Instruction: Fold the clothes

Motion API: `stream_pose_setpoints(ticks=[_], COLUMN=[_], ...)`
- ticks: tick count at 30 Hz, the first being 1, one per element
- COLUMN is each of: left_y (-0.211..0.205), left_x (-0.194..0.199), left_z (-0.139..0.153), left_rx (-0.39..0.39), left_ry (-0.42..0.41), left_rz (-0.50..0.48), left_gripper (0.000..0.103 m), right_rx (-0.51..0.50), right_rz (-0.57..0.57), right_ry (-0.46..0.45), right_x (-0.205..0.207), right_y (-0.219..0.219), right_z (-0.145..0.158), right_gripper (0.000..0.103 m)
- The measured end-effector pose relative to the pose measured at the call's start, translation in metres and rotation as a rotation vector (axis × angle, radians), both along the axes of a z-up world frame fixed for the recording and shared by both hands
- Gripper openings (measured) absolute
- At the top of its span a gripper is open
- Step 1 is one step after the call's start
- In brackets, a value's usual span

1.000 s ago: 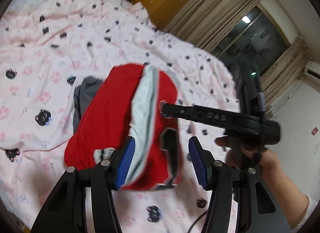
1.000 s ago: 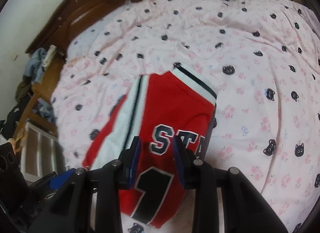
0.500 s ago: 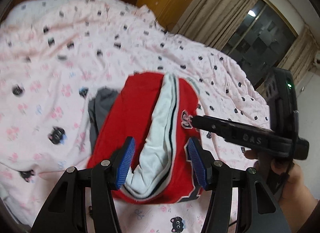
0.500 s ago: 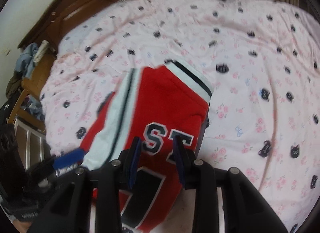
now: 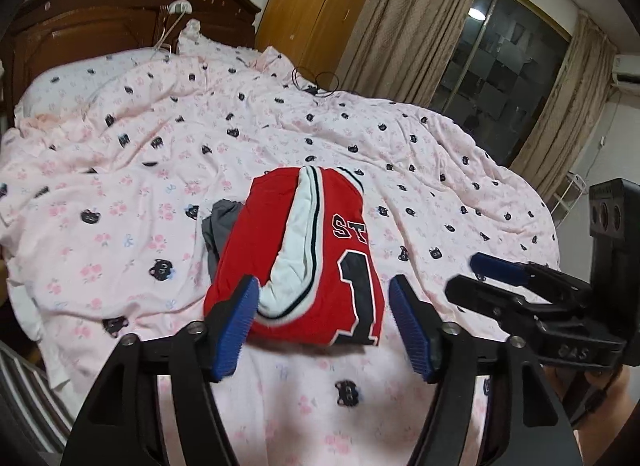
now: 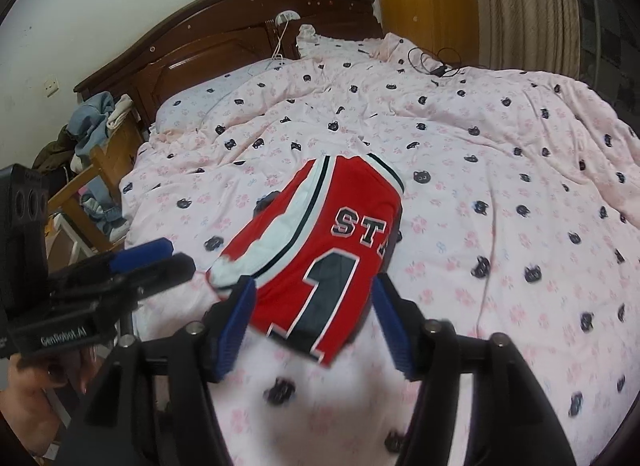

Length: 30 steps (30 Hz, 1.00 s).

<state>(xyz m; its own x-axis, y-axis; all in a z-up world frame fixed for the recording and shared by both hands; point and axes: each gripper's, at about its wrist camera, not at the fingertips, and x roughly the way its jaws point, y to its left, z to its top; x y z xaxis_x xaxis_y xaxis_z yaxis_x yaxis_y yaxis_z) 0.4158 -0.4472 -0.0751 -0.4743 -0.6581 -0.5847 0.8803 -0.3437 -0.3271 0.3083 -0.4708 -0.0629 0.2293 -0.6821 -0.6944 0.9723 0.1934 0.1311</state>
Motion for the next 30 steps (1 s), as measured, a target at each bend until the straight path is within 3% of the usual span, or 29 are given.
stream_pose_setpoints(ticks=[2,5,7,13,19,23,30], left_y=[0.015,0.038,0.05,0.088,0.113,0.13,0.152], left_x=[-0.001,-0.008,-0.009,-0.007,-0.005,-0.005,0.008], left_z=[0.006,0.012,0.013,0.02,0.017,0.02,0.024], left_rx=[-0.03,-0.077,-0.092,-0.102,-0.058,-0.114,-0.118], left_ry=[-0.037,-0.162,-0.18,-0.202,-0.185,-0.277,-0.229], left_rz=[0.015,0.077,0.1,0.124,0.116,0.164,0.164], left_gripper=[0.073,0.073,0.073,0.073,0.073,0.073,0.073], right_rx=[-0.017,-0.043,-0.051,-0.082,-0.117,-0.134,-0.156], right_rz=[-0.014,-0.045,-0.066,-0.119,-0.142,-0.148,-0.151], right_ry=[0.01,0.03,0.041,0.051,0.051,0.064,0.058], right_x=[-0.001,0.003,0.006,0.017,0.026,0.034,0.044], right_y=[0.016,0.043,0.06,0.114,0.159,0.184,0.215], right_z=[0.004,0.012,0.017,0.03,0.04,0.043,0.047], right_gripper=[0.084,0.086,0.087,0.089,0.09,0.09,0.09])
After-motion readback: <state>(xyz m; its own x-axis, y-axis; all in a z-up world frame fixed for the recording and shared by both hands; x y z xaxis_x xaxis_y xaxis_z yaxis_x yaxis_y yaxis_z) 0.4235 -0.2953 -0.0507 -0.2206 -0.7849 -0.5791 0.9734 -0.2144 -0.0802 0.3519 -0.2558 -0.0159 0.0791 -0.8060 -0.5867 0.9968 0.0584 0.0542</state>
